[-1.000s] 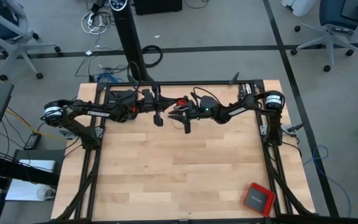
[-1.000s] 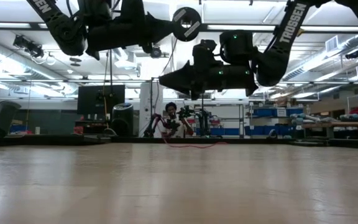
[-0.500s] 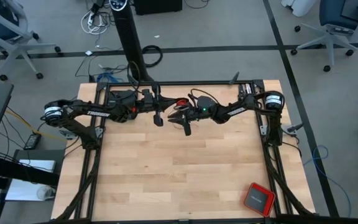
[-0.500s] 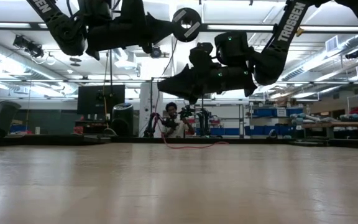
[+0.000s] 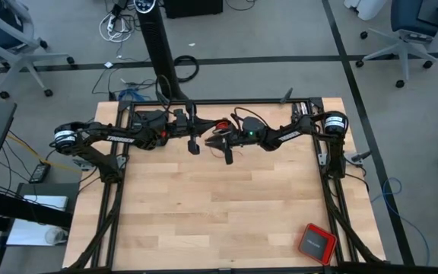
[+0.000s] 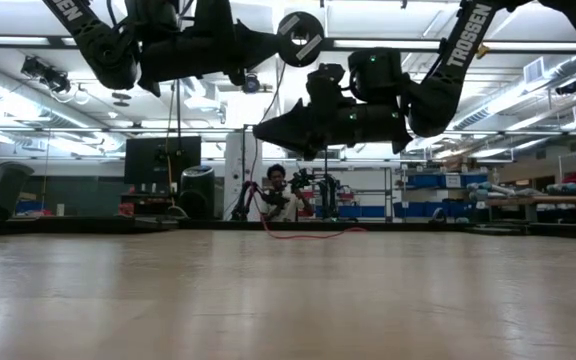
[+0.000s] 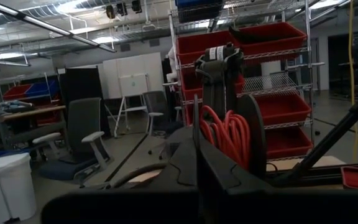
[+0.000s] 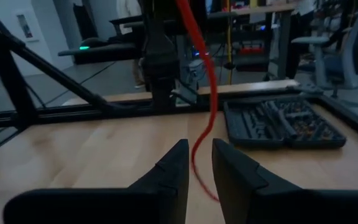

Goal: Coil cords
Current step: Coil the red wire onto the spool

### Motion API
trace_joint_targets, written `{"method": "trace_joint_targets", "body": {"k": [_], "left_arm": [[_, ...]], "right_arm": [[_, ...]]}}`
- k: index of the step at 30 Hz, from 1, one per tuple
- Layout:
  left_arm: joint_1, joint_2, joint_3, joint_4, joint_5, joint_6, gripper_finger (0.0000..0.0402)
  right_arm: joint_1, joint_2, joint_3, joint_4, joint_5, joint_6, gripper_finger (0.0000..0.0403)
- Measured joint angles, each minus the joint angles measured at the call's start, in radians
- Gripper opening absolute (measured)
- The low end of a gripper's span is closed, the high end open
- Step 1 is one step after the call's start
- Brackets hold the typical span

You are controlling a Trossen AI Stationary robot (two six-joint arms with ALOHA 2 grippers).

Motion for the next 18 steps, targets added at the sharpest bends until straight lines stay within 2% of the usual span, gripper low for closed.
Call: {"method": "trace_joint_targets", "body": {"k": [9,15,18], "left_arm": [[0.000,0.000,0.000,0.000,0.000,0.000,0.0001],[0.000,0.000,0.000,-0.004,0.000,0.000,0.0001],[0.000,0.000,0.000,-0.020,0.000,0.000,0.0001]], "right_arm": [[0.002,0.000,0.000,0.076,0.032,-0.012,0.0062],[0.002,0.000,0.000,0.073,0.034,-0.008,0.0009],[0.000,0.000,0.000,0.049,0.035,0.012,0.0006]]}}
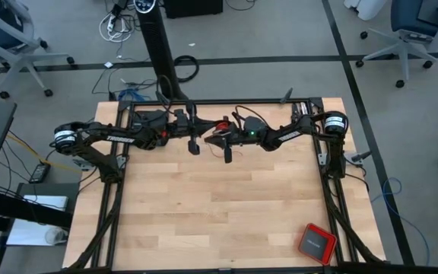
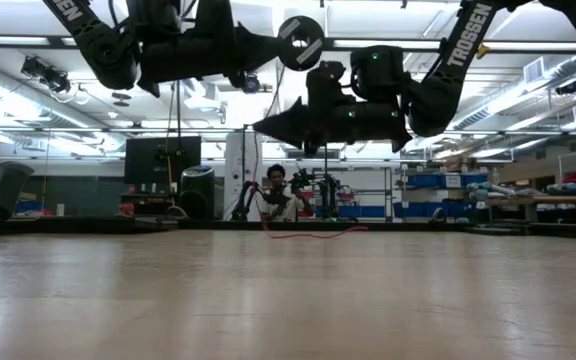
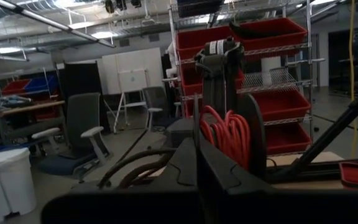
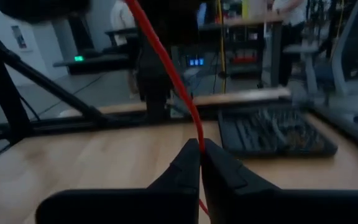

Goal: Coil cords
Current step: Coil the red wire onto the spool

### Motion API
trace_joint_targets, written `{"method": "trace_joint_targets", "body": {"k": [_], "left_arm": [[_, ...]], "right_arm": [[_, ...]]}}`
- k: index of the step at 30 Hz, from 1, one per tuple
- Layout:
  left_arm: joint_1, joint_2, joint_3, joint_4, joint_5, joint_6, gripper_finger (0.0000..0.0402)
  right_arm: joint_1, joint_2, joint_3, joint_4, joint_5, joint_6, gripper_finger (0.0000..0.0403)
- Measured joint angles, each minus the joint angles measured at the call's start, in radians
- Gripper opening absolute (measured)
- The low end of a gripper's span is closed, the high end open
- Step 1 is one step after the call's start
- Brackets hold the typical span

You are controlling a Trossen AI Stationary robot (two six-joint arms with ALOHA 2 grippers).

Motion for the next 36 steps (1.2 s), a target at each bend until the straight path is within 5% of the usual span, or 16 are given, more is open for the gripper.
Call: {"method": "trace_joint_targets", "body": {"k": [12,25,36], "left_arm": [[0.073,0.000,0.000,-0.177,0.000,0.004,0.0001],[0.127,-0.001,0.000,-0.314,0.004,0.056,0.0001],[0.127,-0.001,0.002,-0.329,-0.046,0.076,0.0001]], "right_arm": [[-0.068,-0.257,-0.181,-0.291,0.072,0.017,0.0001],[-0.099,-0.472,-0.240,-0.502,0.318,-0.157,0.0002],[-0.097,-0.476,-0.095,-0.520,0.224,-0.086,0.0004]]}}
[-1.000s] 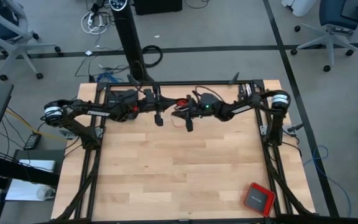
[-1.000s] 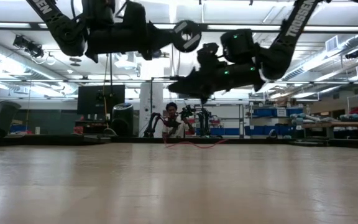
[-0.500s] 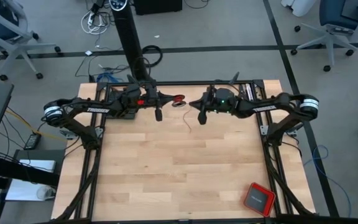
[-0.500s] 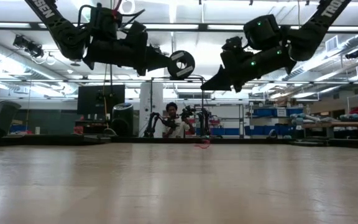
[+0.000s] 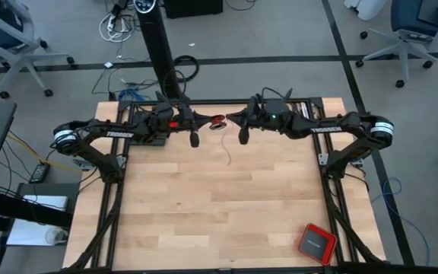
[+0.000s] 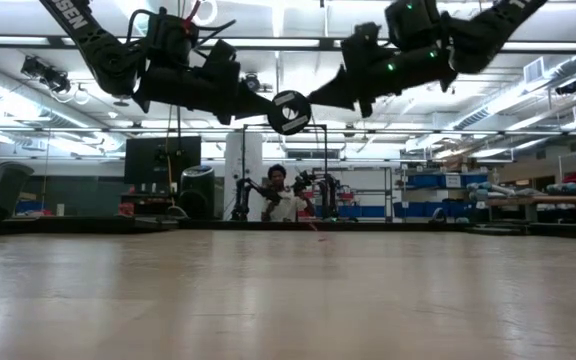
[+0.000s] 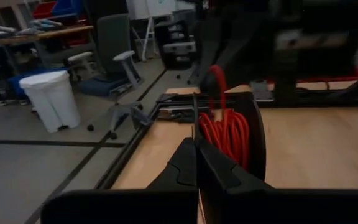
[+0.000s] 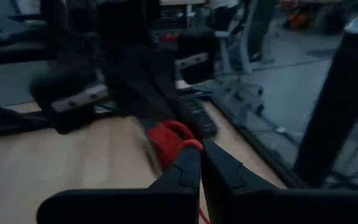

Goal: Coil cords
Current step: Coil the red wire onto the spool

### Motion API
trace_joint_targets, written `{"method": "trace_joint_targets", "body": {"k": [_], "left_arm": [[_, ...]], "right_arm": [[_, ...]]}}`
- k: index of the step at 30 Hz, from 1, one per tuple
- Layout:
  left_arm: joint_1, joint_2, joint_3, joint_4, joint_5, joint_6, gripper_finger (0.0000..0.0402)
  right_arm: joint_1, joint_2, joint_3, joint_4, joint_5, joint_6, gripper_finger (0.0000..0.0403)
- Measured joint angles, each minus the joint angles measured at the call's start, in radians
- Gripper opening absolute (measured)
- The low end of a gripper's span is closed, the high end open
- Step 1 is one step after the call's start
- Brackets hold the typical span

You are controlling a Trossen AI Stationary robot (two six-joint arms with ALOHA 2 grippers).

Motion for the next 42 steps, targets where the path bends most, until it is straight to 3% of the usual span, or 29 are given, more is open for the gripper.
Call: {"method": "trace_joint_targets", "body": {"k": [4,8,12,24,32,42], "left_arm": [[-0.001,0.000,0.000,-0.018,-0.048,0.028,0.0001],[-0.013,0.000,0.000,-0.026,-0.176,0.090,0.0001],[-0.033,-0.001,0.000,-0.007,-0.287,0.133,0.0001],[-0.106,0.001,-0.001,0.088,-0.455,0.133,0.0001],[-0.125,0.001,-0.001,0.183,-0.467,0.106,0.0000],[-0.172,0.001,-0.002,0.256,-0.451,0.105,0.0000]], "right_arm": [[0.006,0.001,0.102,-0.187,-0.019,0.036,0.0004],[0.021,0.002,0.176,-0.319,0.008,0.035,0.0004],[0.038,0.002,0.198,-0.312,0.024,0.036,0.0012],[0.086,0.002,0.200,-0.218,0.041,0.045,0.0079],[0.117,0.002,0.200,-0.219,-0.012,0.020,0.0096],[0.131,0.101,0.230,-0.121,0.017,-0.021,0.0091]]}}
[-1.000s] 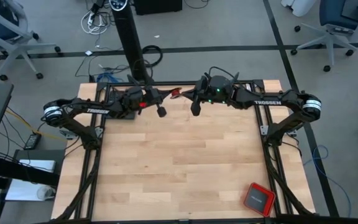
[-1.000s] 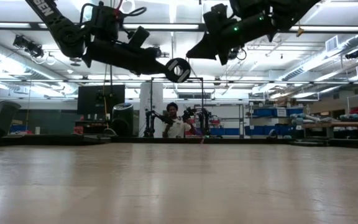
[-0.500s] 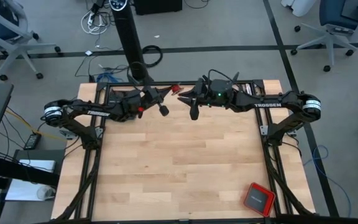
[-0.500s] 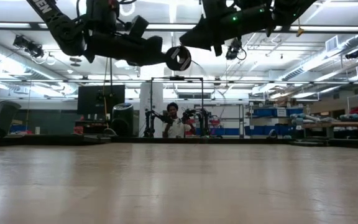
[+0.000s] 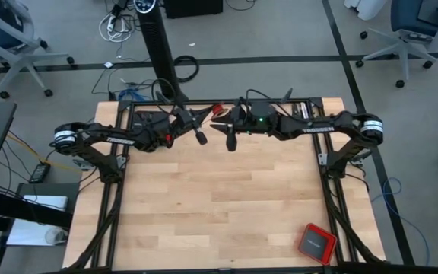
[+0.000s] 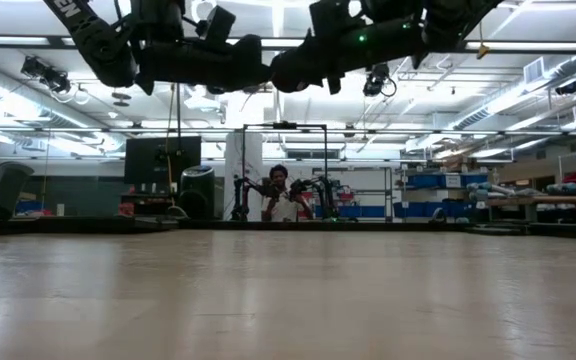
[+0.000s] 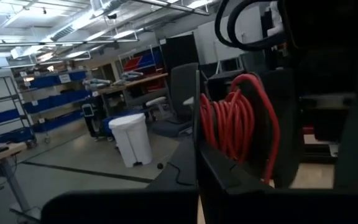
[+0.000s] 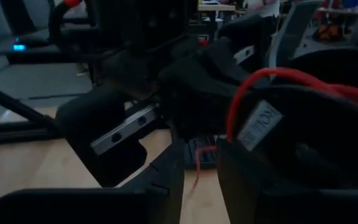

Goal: Coil cords
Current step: Coil the red wire onto the spool

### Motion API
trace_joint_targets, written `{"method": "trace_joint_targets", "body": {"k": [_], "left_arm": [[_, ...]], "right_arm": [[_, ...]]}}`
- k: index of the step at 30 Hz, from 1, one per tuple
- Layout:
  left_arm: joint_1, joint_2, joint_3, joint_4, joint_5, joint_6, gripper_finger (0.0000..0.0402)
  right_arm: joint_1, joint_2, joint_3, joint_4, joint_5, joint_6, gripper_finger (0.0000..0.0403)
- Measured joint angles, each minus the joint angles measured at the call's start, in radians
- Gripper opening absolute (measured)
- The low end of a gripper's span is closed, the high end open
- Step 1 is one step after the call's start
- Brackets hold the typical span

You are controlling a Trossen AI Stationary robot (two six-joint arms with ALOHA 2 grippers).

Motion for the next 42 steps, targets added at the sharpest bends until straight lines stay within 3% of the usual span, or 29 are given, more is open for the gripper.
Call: {"method": "trace_joint_targets", "body": {"k": [21,35,42], "left_arm": [[-0.005,0.000,0.000,0.079,0.003,-0.057,0.0000],[-0.005,0.000,0.000,0.114,0.056,-0.105,0.0000],[-0.005,0.000,0.000,0.114,0.056,-0.105,0.0000]], "right_arm": [[0.075,0.016,-0.008,-0.003,0.146,-0.167,0.0049],[0.024,0.016,-0.020,0.014,0.030,-0.286,0.0038],[0.045,0.015,-0.020,-0.110,0.014,-0.235,0.0034]]}}
